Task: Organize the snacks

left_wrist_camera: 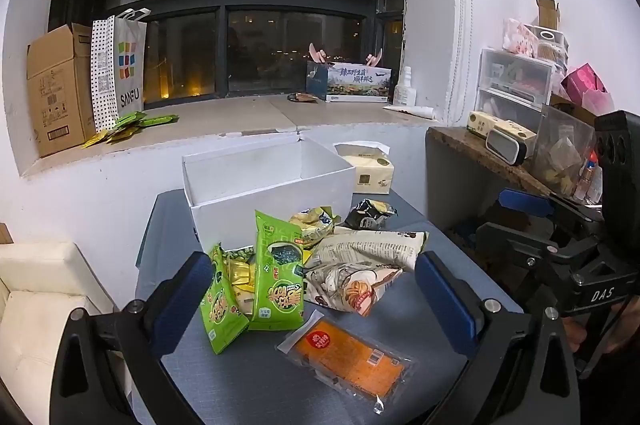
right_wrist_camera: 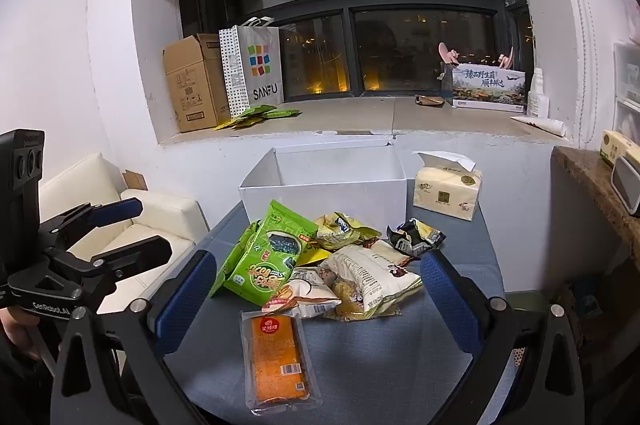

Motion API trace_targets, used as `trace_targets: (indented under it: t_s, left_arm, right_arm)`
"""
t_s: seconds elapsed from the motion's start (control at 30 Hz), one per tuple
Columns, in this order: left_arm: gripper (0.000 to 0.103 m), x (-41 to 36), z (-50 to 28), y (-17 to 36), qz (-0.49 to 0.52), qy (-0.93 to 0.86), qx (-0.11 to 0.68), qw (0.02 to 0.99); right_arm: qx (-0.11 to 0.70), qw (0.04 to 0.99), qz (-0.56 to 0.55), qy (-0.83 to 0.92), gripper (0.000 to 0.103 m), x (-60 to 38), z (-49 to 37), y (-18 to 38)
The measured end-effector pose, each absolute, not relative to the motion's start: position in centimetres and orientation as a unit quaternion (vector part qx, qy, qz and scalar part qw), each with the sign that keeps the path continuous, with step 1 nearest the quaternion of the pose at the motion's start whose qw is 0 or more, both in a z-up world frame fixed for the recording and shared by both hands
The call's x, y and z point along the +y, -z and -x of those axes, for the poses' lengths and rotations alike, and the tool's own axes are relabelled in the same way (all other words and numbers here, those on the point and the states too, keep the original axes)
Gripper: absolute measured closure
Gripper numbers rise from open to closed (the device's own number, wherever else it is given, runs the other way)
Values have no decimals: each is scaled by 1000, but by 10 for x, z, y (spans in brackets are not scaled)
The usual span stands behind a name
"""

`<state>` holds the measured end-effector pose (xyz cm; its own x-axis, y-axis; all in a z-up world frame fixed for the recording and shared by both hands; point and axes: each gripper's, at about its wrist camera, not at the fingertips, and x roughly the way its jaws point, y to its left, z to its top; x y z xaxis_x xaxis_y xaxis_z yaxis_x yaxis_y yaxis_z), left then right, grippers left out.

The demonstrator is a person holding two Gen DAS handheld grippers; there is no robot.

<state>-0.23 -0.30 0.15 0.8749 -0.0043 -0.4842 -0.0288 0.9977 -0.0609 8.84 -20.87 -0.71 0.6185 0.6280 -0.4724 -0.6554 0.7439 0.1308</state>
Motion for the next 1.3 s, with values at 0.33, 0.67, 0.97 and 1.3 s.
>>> trace_targets:
  t_s: [0.33,0.67,0.97,1.3]
  left_arm:
    - [0,-3,2,0,33,-6,251,967]
    - [0,-3,2,2,33,-6,252,967]
    - [0,-3,1,4,32,-5,255,966]
    - [0,-4,0,4,32,-5,255,966]
  right_arm:
    - [253,899,27,-358,0,-208,-84,5]
    - [254,897,25,-361,0,-208,-88,9]
    - [258,893,24,-367,0,-208,-87,11]
    - [262,891,25,-370,0,-207,-87,13]
